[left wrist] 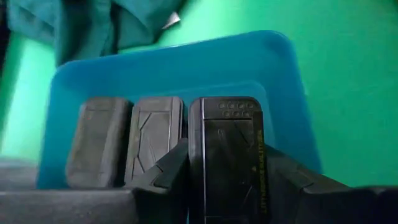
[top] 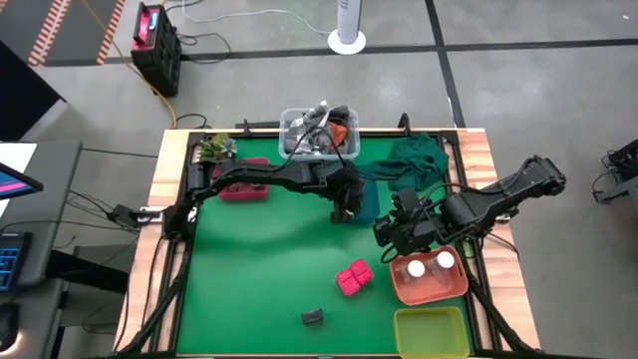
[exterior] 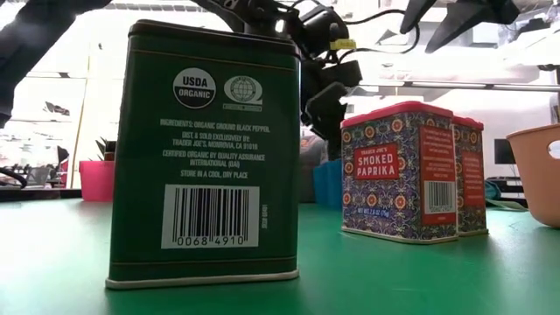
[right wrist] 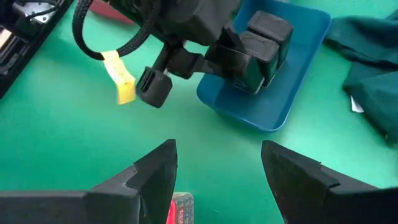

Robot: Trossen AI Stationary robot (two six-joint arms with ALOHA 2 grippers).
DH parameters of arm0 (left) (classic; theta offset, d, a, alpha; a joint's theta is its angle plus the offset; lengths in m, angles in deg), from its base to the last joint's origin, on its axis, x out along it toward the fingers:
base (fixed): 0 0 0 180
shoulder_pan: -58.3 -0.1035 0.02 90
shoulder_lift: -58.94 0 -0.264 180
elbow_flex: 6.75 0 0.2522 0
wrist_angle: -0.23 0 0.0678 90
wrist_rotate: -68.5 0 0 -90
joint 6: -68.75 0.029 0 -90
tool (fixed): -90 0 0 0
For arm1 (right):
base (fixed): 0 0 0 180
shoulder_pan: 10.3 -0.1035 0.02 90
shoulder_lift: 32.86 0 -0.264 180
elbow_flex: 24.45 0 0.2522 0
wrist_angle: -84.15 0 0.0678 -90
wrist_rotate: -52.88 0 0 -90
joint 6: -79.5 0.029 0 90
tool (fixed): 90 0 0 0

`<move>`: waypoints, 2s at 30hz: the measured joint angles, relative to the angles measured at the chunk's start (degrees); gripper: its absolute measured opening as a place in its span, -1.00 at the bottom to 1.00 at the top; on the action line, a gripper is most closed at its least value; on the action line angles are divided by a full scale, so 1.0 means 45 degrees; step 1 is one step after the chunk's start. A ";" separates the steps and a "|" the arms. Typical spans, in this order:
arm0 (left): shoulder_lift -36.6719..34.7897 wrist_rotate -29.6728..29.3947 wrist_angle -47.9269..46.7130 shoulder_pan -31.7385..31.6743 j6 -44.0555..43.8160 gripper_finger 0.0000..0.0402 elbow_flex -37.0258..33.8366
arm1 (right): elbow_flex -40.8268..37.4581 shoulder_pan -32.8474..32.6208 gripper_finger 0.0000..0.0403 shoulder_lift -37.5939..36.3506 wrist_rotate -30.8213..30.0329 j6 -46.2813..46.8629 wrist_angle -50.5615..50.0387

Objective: Sort spices by type
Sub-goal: Put the black seasoning can into the blue bin

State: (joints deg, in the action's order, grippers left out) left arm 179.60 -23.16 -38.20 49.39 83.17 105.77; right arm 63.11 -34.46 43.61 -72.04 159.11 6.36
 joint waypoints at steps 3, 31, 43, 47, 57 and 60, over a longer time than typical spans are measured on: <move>0.0177 -0.0242 0.0366 0.0000 0.0223 -0.31 0.0024 | 0.0000 0.0071 0.29 0.0000 -0.0067 -0.0018 -0.0005; 0.0360 -0.1791 -0.2908 0.0316 -0.0722 0.27 0.2706 | -0.0010 -0.0452 0.29 -0.0899 0.0124 -0.0448 -0.0739; -0.0283 -0.0359 -0.5626 0.0806 -0.3153 0.28 0.4551 | -0.0010 -0.3769 0.29 -0.1892 -0.0081 0.0042 -0.1973; -0.1130 -0.0634 -0.5772 0.1977 -0.3081 0.28 0.4584 | -0.0010 -0.4668 0.29 -0.1846 -0.0185 0.1093 -0.3092; -0.1969 -0.0895 -0.7616 0.5830 -0.7324 0.28 0.4580 | -0.0010 -0.5693 0.29 -0.1660 -0.0757 0.2011 -0.3550; -0.1575 -0.0922 -0.7663 0.7108 -0.8738 0.28 0.4575 | -0.0012 -0.5517 0.29 -0.1449 -0.0770 0.1886 -0.3746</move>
State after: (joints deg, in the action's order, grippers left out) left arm 172.52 -27.31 -72.69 81.38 43.85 126.36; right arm 63.05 -59.29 37.09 -75.50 167.60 -10.50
